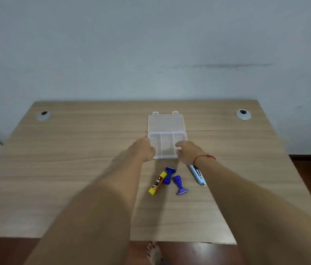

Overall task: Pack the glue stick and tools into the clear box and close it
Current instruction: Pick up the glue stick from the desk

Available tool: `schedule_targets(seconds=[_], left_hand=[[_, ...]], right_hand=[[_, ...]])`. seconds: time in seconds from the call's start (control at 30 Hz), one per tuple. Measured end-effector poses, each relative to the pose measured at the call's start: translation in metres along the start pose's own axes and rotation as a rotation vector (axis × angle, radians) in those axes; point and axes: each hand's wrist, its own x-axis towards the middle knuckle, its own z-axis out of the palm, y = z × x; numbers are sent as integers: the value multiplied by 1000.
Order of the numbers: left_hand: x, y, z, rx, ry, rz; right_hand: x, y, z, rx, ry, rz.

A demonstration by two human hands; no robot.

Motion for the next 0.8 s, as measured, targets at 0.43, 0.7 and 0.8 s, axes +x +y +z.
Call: schedule_targets(seconds=[0.43,0.7,0.8], left_hand=[[6,4,46,-366,94,-147],[-34,-9,49,-250,150,-184],[-49,-16,54,-211,33,-176]], right_hand=[[9,20,47,-15,-76,-4],[-12,17,52,-42,-120,-24],[-14,17,52,-53,-88,-45]])
